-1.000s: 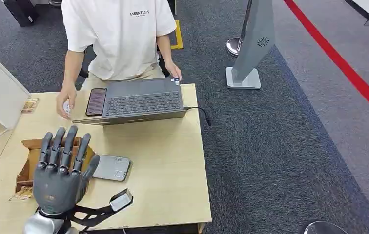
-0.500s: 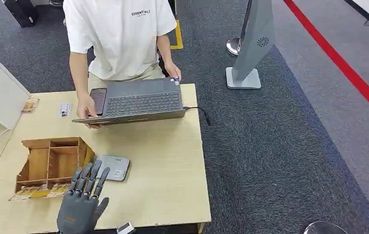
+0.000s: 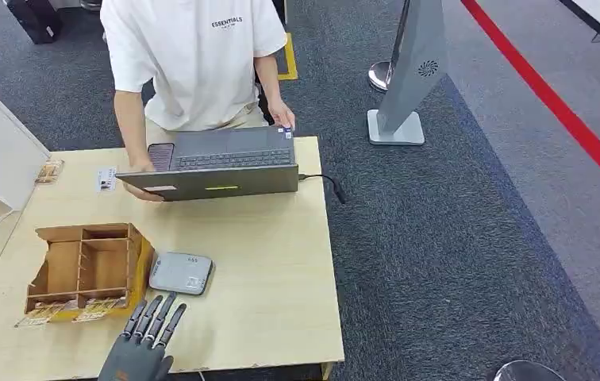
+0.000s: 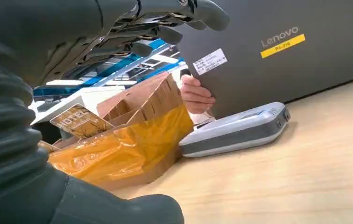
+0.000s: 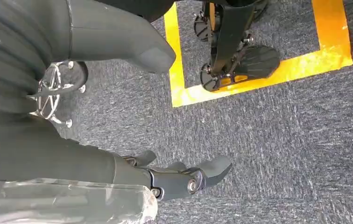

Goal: Pass the card to the sensor for recognition and then transmit it.

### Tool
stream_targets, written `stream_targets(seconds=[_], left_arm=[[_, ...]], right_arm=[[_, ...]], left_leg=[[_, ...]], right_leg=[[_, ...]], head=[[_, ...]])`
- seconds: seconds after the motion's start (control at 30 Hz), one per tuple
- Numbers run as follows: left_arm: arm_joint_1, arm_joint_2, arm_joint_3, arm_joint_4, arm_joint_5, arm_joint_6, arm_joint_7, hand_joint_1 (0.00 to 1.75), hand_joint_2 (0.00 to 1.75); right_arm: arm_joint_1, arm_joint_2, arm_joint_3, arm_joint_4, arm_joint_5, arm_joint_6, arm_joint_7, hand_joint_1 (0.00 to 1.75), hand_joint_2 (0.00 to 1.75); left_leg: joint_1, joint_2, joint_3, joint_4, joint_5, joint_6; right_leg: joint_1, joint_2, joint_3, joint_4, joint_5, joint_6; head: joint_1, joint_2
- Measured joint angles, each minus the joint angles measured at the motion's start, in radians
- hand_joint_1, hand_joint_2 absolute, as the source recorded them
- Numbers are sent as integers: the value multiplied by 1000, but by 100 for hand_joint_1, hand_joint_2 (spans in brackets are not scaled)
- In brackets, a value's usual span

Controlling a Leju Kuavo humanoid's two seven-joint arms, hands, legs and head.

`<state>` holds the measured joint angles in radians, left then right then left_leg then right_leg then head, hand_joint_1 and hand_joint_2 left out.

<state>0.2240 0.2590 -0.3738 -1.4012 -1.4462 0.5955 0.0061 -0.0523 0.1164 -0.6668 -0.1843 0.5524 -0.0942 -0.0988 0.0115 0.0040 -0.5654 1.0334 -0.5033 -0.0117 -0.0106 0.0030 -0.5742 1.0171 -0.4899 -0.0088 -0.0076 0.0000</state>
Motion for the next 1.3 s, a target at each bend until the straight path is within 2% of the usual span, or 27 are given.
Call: stream_targets(seconds=[0.5, 0.7, 0.8, 1.07, 1.3], left_arm=[[0, 0, -3, 10, 7, 3, 4, 0, 175], [2, 1, -3, 26, 17, 24, 21, 0, 175], [23, 10, -3, 21, -15, 61, 61, 0, 175], [122, 43, 16, -95, -80, 86, 149, 0, 175], [195, 72, 48, -206, -80, 96, 161, 0, 175]], right_arm=[[0, 0, -3, 0, 6, 0, 4, 0, 175], [0, 0, -3, 0, 18, 0, 8, 0, 175], [1, 0, -5, 0, 18, -2, 8, 0, 175], [2, 0, -21, 0, 11, -3, 6, 0, 175], [5, 0, -30, 0, 9, -3, 6, 0, 175]], left_leg=[[0, 0, 0, 0, 0, 0], [0, 0, 0, 0, 0, 0], [0, 0, 0, 0, 0, 0], [0, 0, 0, 0, 0, 0], [0, -1, -1, 0, 0, 0]], right_leg=[[0, 0, 0, 0, 0, 0], [0, 0, 0, 0, 0, 0], [0, 0, 0, 0, 0, 0], [0, 0, 0, 0, 0, 0], [0, -1, 0, 0, 0, 0]], head=[[0, 0], [0, 0], [0, 0], [0, 0], [0, 0]])
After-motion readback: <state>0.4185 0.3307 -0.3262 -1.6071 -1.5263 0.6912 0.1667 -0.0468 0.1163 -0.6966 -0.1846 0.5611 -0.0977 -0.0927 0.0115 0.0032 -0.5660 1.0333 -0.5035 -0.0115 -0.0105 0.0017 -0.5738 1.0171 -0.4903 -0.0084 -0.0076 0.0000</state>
